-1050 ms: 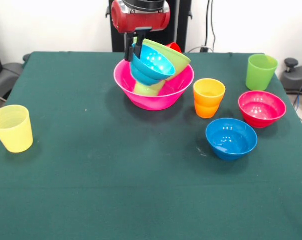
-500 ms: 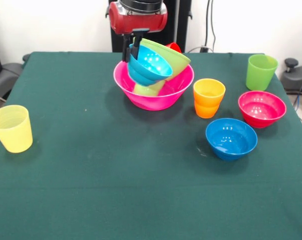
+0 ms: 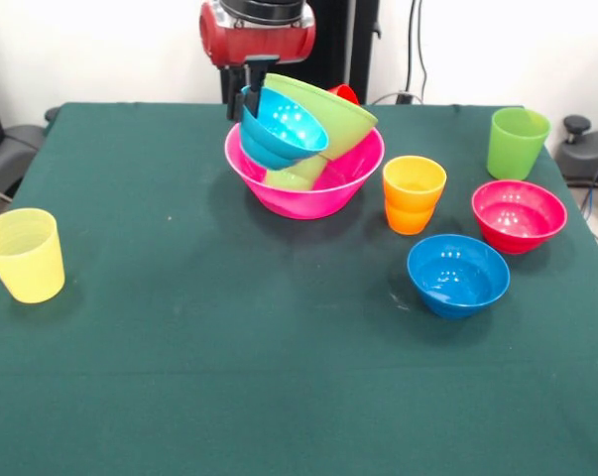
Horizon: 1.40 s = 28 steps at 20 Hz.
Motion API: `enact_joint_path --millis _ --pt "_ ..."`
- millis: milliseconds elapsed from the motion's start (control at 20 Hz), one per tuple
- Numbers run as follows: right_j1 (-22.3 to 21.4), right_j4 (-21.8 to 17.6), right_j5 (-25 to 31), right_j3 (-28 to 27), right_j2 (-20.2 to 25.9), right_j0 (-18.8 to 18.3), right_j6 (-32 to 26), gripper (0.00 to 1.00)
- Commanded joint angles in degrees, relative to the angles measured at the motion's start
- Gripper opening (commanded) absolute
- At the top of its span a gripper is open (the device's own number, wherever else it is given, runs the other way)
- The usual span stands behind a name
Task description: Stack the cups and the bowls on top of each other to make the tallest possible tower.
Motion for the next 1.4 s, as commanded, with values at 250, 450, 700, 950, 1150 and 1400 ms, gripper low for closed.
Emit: enact_joint_path --millis 250,450,700,950,1150,1400 --pt "-2.2 -1.0 -3.3 -4.9 6.7 -1.9 6.3 1.00" --pt "-1.7 -2.7 -4.5 -6.3 6.5 -2.7 6.2 1.00" --pt "-2.0 -3.5 -5.0 -6.9 6.8 -2.9 7.6 1.00" --pt "-3.1 -4.5 -6.6 -7.7 7.0 -3.7 7.6 1.00" --pt "-3.9 -3.7 -5.0 -6.0 7.9 -3.5 4.4 1.00" --pt "-11.3 1.3 -2.8 4.0 15.2 -4.9 -15.4 1.00"
